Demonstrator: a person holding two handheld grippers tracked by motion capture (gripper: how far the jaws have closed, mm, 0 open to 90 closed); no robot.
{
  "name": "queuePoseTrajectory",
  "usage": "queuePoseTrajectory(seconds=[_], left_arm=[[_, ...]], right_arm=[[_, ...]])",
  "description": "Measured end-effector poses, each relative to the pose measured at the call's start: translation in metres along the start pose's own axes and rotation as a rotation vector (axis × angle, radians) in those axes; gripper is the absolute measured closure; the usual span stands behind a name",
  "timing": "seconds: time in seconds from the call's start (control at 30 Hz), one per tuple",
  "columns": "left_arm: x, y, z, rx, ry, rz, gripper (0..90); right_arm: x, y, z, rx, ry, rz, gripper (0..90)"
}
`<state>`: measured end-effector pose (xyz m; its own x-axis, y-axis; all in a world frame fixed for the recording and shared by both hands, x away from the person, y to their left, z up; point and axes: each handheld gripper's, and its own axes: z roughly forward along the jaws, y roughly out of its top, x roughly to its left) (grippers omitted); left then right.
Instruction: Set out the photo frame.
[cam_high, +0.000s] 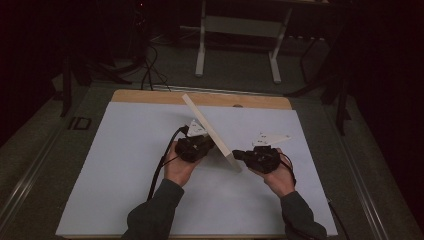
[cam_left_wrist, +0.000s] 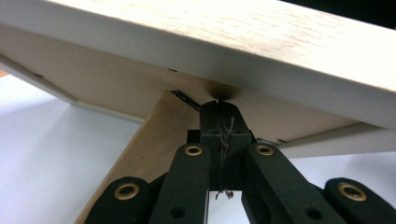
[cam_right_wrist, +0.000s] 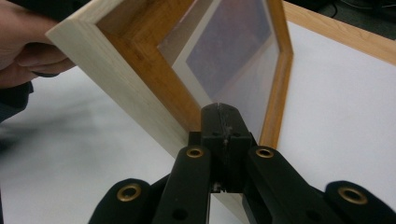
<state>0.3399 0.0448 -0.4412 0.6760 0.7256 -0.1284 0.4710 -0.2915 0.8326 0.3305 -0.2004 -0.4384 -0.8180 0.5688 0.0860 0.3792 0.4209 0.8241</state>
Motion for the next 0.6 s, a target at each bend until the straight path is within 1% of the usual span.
queuePoseTrajectory(seconds=[0.3, 0.43, 0.5, 0.53, 0.6], left_arm=[[0.002, 0.0, 0.001, -0.001, -0.014, 0.005, 90.0], [0.002, -0.001, 0.002, -0.005, -0.043, 0.01, 90.0], [0.003, -0.001, 0.002, -0.004, -0.061, 0.003, 90.0], [0.005, -0.002, 0.003, -0.005, -0.074, -0.002, 90.0], [0.006, -0.002, 0.003, -0.004, -0.091, 0.0, 90.0]], right_arm=[[0.008, 0.002, 0.003, 0.002, 0.029, -0.023, 90.0], [0.012, 0.004, 0.004, -0.001, 0.049, -0.031, 90.0], [0.015, 0.005, 0.005, -0.001, 0.059, -0.039, 90.0], [0.016, 0.005, 0.006, 0.0, 0.059, -0.046, 90.0], [0.019, 0.005, 0.006, 0.0, 0.06, -0.048, 90.0]])
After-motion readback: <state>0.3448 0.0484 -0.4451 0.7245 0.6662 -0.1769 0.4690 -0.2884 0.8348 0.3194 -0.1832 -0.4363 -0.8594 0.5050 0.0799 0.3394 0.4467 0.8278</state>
